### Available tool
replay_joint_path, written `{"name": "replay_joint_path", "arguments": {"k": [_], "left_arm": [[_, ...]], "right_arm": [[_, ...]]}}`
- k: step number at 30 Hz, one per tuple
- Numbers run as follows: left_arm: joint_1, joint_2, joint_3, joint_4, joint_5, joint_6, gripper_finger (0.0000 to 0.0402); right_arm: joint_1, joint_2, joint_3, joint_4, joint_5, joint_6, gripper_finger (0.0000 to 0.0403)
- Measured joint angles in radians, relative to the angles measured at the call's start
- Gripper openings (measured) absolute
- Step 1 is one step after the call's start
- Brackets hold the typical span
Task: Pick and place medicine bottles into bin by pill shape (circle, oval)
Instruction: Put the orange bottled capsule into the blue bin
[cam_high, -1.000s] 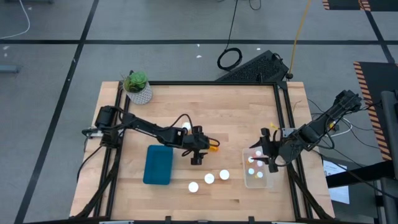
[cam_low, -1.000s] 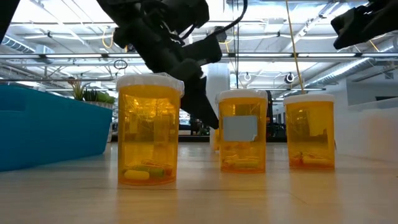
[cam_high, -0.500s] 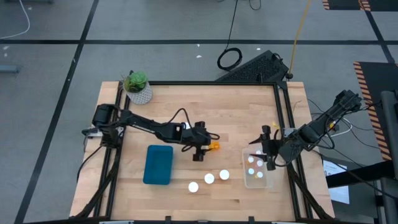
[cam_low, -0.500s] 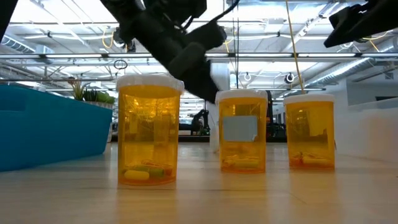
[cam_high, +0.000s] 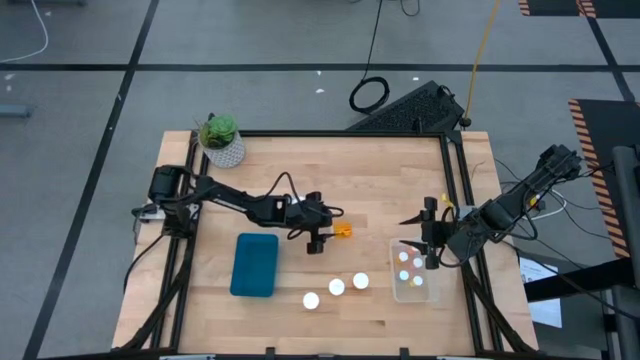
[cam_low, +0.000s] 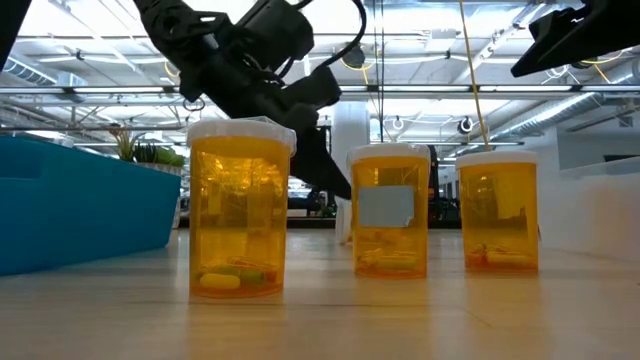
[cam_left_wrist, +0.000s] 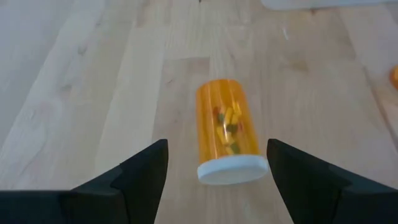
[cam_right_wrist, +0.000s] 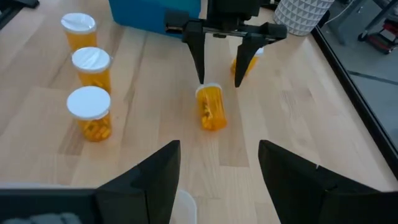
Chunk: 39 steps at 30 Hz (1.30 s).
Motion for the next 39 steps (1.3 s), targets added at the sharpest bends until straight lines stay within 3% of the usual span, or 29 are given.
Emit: {"name": "replay_joint_path", "arguments": {"k": [20, 39], "left_arm": [[-0.052, 0.013, -0.109, 0.185, -0.052, -0.137, 0.0273], [-0.044, 0.086, -0.107, 0.303, 0.023, -0.178, 0.0273]], "right_arm": [[0.0, 0.0, 0.0, 0.003, 0.002, 0.007, 0.0212], [-0.001, 0.0, 0.0, 0.005, 0.034, -0.001, 0.0212]]}}
